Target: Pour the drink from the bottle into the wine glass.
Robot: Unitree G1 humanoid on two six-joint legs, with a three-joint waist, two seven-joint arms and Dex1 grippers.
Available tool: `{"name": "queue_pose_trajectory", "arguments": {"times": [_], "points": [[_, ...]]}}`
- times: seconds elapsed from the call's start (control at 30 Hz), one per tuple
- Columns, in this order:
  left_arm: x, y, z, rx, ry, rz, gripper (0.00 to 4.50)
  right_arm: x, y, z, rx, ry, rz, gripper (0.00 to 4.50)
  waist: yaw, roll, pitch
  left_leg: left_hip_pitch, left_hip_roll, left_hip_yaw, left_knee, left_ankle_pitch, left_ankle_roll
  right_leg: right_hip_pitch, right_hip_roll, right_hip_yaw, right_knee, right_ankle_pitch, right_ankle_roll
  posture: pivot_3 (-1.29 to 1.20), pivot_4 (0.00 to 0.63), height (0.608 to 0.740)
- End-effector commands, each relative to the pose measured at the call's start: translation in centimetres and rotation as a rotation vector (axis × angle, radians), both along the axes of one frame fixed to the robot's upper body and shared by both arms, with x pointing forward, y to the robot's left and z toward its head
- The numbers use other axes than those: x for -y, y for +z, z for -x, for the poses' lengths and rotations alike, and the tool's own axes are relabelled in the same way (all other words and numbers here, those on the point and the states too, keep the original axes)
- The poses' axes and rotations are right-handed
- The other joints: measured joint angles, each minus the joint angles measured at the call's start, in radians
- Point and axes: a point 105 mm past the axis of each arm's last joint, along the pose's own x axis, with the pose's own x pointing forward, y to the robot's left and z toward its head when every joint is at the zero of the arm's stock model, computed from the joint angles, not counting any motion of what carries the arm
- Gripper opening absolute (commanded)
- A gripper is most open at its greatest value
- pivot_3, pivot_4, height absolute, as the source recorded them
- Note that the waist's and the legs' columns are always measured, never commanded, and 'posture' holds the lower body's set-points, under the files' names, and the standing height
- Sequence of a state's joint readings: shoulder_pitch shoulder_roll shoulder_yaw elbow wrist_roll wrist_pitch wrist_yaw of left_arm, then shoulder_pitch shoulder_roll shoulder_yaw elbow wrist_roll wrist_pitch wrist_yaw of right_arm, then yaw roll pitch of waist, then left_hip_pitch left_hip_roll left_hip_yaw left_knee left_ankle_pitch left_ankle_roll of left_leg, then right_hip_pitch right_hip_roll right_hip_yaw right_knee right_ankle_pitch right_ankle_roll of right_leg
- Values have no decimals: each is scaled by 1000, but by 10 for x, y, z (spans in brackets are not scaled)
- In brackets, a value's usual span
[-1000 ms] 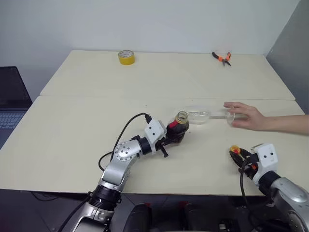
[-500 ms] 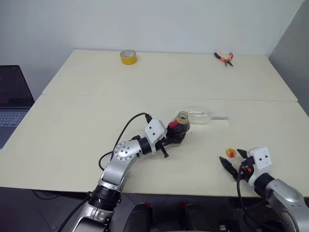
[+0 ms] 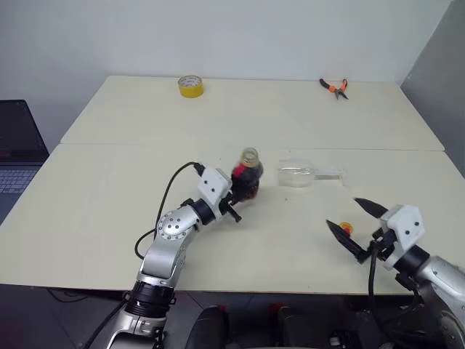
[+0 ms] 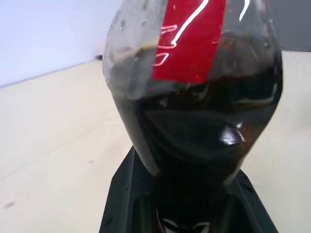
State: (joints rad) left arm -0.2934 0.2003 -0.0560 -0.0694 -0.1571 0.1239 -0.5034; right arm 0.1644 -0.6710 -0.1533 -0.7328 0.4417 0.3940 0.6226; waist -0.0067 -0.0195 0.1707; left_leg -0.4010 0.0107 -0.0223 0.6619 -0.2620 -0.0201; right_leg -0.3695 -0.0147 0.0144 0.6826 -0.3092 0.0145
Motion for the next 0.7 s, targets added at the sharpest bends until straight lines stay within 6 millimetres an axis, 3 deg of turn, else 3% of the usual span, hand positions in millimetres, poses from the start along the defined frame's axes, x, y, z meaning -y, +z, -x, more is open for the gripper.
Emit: {"name": "queue_pose_trajectory", "arguments": {"times": [0.03,0.17,0.33,0.7], "points": [[-28,20,-13,62,170,81,641,-32,20,8,-4,184,-29,4500,4,-1,0,0,0,-1,0,0,0,0,0,-1,0,0,0,0,150,740],[-62,12,-32,11,342,154,641,-58,38,-10,4,274,-60,4500,5,-2,1,0,-1,-1,0,0,0,0,0,-1,0,0,0,0,150,740],[-85,6,-43,10,443,170,641,-78,40,-31,5,299,-43,4500,9,-5,3,-2,-2,-1,0,0,0,-1,-2,-2,-1,0,0,0,150,740],[-108,-7,-54,13,578,182,641,-101,31,-51,31,282,-10,4500,6,-6,3,-5,-2,-2,1,0,0,-4,-4,-4,1,1,-1,0,150,740]]}}
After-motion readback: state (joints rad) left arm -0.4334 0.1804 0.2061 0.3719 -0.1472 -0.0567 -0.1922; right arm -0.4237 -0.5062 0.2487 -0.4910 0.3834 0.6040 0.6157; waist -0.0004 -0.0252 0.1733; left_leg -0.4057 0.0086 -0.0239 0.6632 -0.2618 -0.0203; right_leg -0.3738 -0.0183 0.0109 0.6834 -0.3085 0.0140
